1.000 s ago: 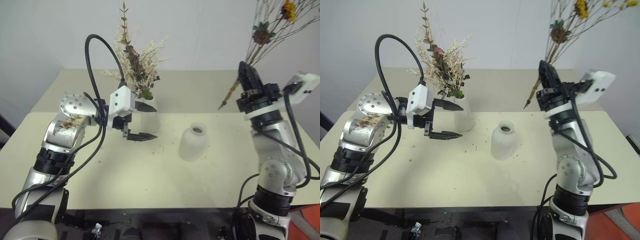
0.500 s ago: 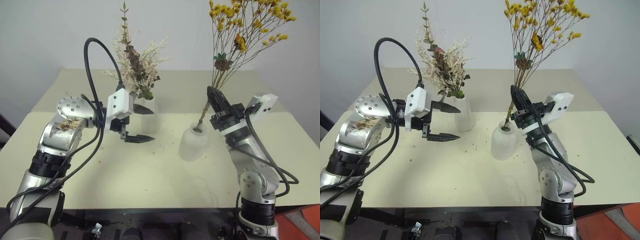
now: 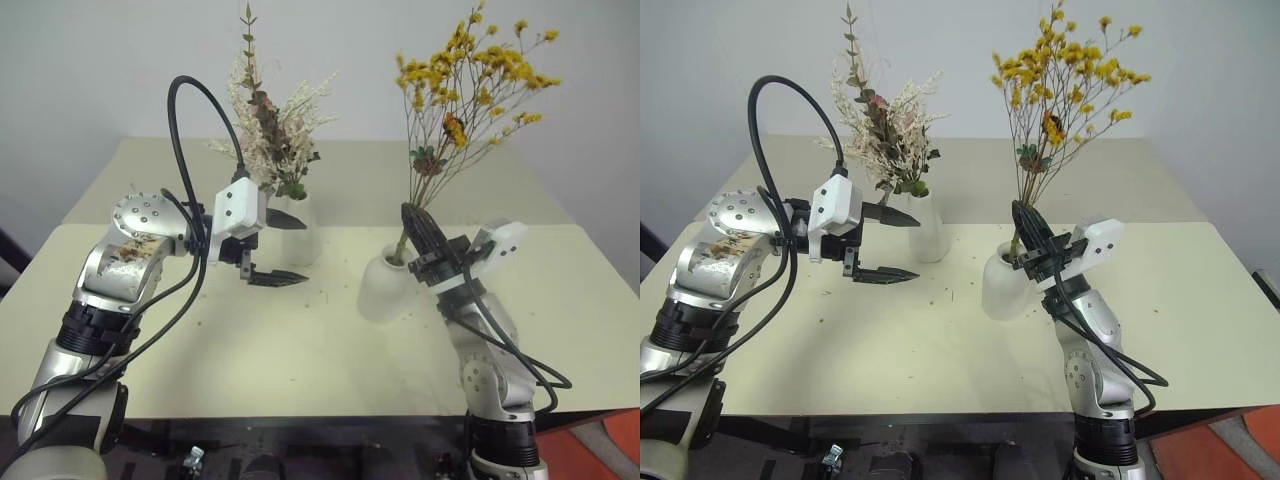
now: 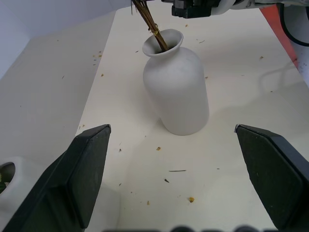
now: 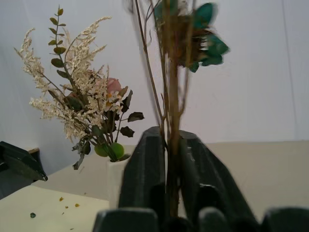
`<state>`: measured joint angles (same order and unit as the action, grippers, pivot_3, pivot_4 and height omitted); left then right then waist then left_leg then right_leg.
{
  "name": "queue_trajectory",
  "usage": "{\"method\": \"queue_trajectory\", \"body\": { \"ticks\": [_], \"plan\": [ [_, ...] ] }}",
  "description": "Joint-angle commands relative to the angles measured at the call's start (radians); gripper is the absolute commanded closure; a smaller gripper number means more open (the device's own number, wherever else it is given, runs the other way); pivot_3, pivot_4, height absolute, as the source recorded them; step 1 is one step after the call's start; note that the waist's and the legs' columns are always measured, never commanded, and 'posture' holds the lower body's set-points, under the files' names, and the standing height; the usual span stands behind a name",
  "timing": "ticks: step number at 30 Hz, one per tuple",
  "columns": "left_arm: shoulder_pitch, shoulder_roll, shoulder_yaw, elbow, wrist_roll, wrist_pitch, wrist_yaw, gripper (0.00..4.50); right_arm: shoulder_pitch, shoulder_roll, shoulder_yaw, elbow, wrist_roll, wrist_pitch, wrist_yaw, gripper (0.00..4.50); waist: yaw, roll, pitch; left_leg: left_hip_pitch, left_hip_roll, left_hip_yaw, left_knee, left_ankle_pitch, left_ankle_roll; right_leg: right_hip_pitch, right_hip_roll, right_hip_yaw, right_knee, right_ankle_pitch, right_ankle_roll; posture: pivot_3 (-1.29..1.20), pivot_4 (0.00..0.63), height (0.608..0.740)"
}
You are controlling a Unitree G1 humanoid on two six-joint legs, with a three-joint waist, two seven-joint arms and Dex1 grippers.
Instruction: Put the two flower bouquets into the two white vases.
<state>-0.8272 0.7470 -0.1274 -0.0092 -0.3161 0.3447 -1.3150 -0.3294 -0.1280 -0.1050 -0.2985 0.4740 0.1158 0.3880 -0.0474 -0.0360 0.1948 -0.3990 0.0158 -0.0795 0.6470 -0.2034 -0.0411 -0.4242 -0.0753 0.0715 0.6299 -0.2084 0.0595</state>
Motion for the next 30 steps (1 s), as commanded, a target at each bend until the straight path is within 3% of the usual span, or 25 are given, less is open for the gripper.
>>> {"method": "queue_trajectory", "body": {
  "ticks": [1,8,18,30],
  "plan": [
    [-0.022,0.011,0.022,-0.015,-0.005,-0.016,-0.003,0.0,0.023,-0.021,-0.002,-0.055,0.006,-0.025,0.023,2.45,0.0,0.0,0.0,0.0,0.0,0.0,0.0,0.0,0.0,0.0,0.0,0.0,0.0,0.0,0.0,0.0,0.15,0.74],
    [-0.024,-0.002,0.02,-0.005,-0.009,-0.033,-0.009,0.0,0.097,-0.087,0.02,-0.126,0.014,0.008,0.067,0.09,0.0,0.0,0.0,0.0,0.0,0.0,0.0,0.0,0.0,0.0,0.0,0.0,0.0,-0.001,0.002,0.0,0.15,0.74],
    [-0.033,-0.011,0.011,0.015,-0.001,-0.049,-0.015,0.0,0.114,-0.323,0.029,-0.221,-0.068,0.154,0.103,0.04,0.003,0.0,0.0,0.0,0.0,0.0,0.0,0.0,0.0,0.0,0.0,0.0,0.0,-0.002,0.002,0.0,0.15,0.74],
    [-0.009,-0.017,0.018,0.014,-0.003,-0.06,-0.007,0.0,0.128,-0.618,-0.151,-0.309,0.056,0.377,0.218,0.04,0.004,0.0,0.0,0.0,0.0,0.0,0.0,0.0,0.0,0.001,0.0,0.0,-0.001,-0.002,0.002,0.0,0.15,0.74]
  ]
}}
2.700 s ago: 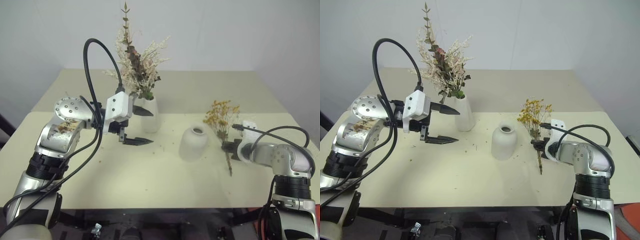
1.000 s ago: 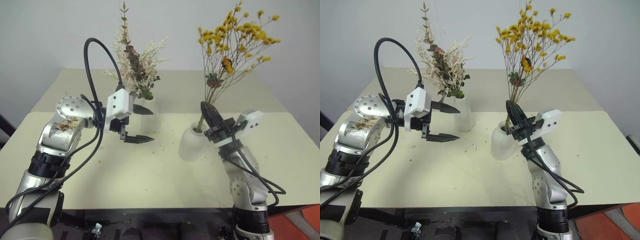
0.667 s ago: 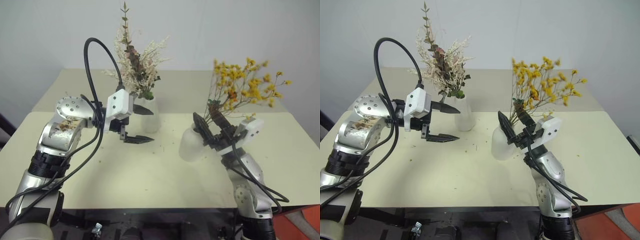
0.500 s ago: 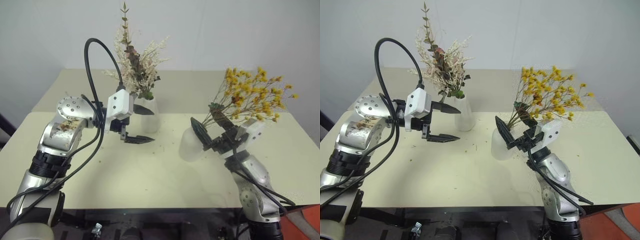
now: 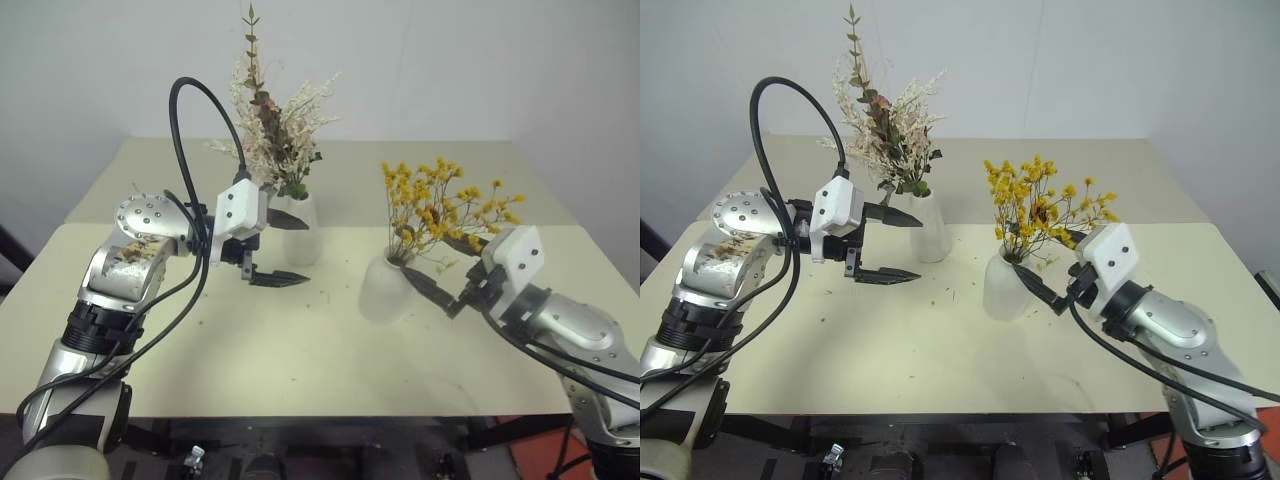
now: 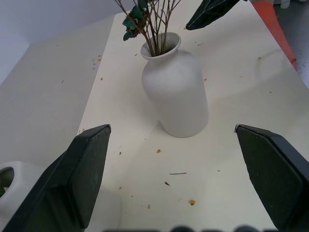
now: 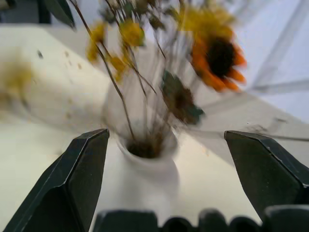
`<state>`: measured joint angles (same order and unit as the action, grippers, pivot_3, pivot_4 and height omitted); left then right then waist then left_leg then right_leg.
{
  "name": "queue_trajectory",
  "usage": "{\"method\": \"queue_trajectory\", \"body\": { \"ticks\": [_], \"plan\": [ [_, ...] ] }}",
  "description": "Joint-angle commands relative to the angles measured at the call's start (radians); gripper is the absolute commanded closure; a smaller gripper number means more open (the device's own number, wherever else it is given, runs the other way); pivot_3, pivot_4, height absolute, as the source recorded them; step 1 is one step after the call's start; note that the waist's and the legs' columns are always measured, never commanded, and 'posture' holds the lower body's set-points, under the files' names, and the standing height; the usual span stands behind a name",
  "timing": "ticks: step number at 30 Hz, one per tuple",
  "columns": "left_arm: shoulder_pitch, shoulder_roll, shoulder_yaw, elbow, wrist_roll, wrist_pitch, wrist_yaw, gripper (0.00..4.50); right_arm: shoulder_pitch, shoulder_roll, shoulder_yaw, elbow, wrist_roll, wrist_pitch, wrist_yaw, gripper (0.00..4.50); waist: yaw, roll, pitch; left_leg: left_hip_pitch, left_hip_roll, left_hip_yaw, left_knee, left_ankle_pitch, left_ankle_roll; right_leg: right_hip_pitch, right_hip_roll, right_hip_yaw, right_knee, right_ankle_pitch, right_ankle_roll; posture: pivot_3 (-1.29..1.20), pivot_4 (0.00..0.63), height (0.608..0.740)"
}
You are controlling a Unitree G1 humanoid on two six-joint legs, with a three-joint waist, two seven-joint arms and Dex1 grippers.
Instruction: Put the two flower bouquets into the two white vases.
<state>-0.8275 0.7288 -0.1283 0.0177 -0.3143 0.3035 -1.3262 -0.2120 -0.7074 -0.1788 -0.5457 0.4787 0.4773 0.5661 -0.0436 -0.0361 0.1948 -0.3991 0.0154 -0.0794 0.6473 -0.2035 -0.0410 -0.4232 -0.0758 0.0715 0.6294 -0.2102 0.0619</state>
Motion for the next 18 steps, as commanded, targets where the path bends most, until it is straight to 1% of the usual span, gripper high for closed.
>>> {"method": "queue_trajectory", "body": {
  "ticks": [1,6,11,15,18],
  "plan": [
    [-0.005,0.002,0.02,-0.014,-0.005,-0.019,0.006,0.0,0.028,-0.058,-0.103,-0.071,0.066,0.016,0.063,0.04,0.001,0.0,0.0,0.0,0.0,0.0,0.0,0.0,0.0,0.0,0.0,0.0,0.0,0.0,0.0,0.0,0.15,0.74],
    [0.007,0.012,0.031,-0.021,-0.009,-0.013,0.01,0.0,0.115,-0.114,-0.202,-0.095,0.099,0.022,0.123,0.04,0.002,0.0,0.0,0.0,0.0,0.0,0.0,0.0,0.0,0.001,0.0,0.0,0.0,0.0,0.0,0.0,0.15,0.74],
    [0.035,0.055,0.077,-0.033,-0.035,0.007,0.005,0.0,0.28,-0.14,-0.353,-0.095,0.114,-0.03,0.239,0.04,0.001,0.0,0.0,0.0,0.0,0.0,0.0,0.0,0.0,0.001,0.0,0.0,-0.001,0.0,0.0,0.0,0.15,0.74],
    [0.088,0.138,0.163,-0.054,-0.092,0.052,-0.017,0.0,0.4,-0.163,-0.52,-0.019,0.098,-0.068,0.357,0.04,-0.001,0.0,0.0,0.0,0.0,0.0,0.0,0.0,0.0,0.001,0.0,0.0,0.0,0.0,0.0,0.0,0.15,0.74],
    [0.13,0.189,0.219,-0.067,-0.125,0.081,-0.019,0.0,0.451,-0.193,-0.607,0.052,0.072,-0.098,0.424,0.04,0.0,0.0,0.0,0.001,0.001,0.001,0.0,0.0,0.0,0.002,0.0,0.0,-0.001,0.0,0.001,0.0,0.15,0.74]
  ]
}}
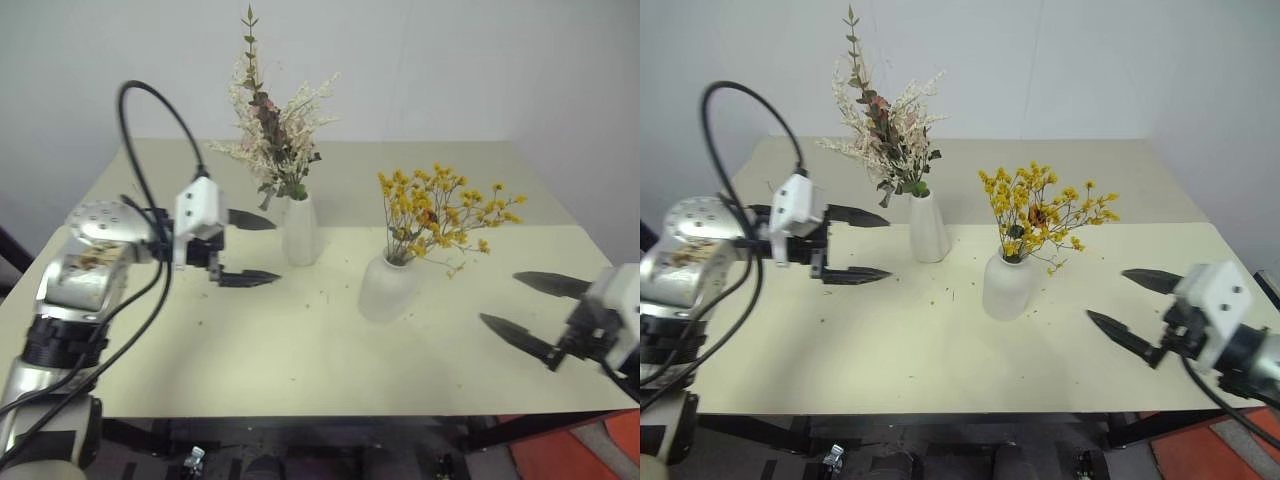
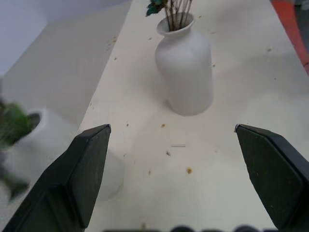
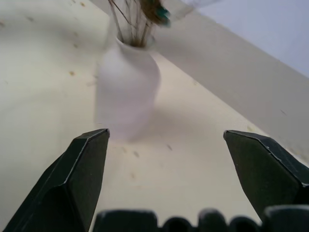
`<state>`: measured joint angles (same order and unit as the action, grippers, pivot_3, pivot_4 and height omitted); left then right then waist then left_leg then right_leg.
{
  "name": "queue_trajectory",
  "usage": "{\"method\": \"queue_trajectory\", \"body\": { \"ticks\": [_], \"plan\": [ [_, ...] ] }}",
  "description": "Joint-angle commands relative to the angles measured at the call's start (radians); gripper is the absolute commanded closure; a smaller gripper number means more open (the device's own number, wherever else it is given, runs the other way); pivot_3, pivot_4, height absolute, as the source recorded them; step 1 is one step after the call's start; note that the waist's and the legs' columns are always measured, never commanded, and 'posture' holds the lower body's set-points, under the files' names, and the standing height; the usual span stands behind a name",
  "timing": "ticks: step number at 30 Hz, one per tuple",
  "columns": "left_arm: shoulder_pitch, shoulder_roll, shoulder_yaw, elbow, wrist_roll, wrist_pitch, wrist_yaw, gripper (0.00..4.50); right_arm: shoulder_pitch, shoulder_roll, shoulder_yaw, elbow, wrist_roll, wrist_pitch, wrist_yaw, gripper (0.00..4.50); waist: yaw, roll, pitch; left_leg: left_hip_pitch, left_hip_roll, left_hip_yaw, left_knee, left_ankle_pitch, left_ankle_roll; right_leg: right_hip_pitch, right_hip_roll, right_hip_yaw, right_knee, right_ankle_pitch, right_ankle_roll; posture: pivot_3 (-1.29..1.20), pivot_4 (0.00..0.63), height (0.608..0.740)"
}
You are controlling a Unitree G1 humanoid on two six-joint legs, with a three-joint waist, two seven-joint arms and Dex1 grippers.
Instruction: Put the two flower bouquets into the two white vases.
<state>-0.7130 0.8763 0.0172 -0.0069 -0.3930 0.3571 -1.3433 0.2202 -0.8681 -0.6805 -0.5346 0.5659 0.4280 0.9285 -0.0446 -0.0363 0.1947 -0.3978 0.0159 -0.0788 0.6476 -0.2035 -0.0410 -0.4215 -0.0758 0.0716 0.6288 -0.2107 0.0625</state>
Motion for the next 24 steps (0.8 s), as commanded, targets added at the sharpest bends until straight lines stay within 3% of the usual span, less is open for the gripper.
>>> {"method": "queue_trajectory", "body": {
  "ticks": [1,9,17,21,24],
  "plan": [
    [0.03,0.057,0.093,-0.044,-0.052,0.036,0.003,0.0,0.029,-0.047,-0.126,0.066,-0.021,-0.056,0.082,0.04,0.001,0.0,0.0,0.0,0.0,0.0,0.0,0.0,0.0,0.0,0.0,0.0,0.0,0.0,0.0,0.0,0.15,0.74],
    [0.134,0.135,0.199,-0.031,-0.033,0.005,0.066,0.0,-0.004,-0.164,-0.202,0.148,-0.015,-0.021,0.152,0.04,0.0,0.0,0.0,0.002,0.0,0.001,0.0,0.0,0.0,0.001,0.0,0.0,0.0,-0.001,-0.001,0.0,0.15,0.74],
    [0.171,0.131,0.23,-0.044,-0.068,-0.005,0.076,0.0,-0.031,-0.241,-0.197,0.142,-0.031,0.046,0.17,0.04,0.002,0.0,0.0,0.002,0.0,0.001,0.0,0.0,0.0,0.001,0.0,0.0,0.0,-0.001,-0.001,0.0,0.15,0.74],
    [0.241,0.089,0.232,-0.044,-0.022,-0.1,0.115,0.0,0.002,-0.217,-0.176,0.101,-0.057,0.045,0.17,0.04,0.003,0.0,0.0,0.002,0.0,0.001,-0.001,0.0,0.0,0.001,0.0,0.0,0.0,-0.001,-0.001,0.0,0.15,0.74],
    [0.262,0.096,0.255,-0.095,-0.071,-0.043,0.13,0.0,-0.006,-0.224,-0.172,0.083,-0.053,0.069,0.159,0.04,0.002,0.0,0.0,0.001,0.0,0.001,-0.001,0.0,0.0,0.001,0.0,0.0,0.0,-0.001,-0.001,0.0,0.15,0.74]
  ]
}}
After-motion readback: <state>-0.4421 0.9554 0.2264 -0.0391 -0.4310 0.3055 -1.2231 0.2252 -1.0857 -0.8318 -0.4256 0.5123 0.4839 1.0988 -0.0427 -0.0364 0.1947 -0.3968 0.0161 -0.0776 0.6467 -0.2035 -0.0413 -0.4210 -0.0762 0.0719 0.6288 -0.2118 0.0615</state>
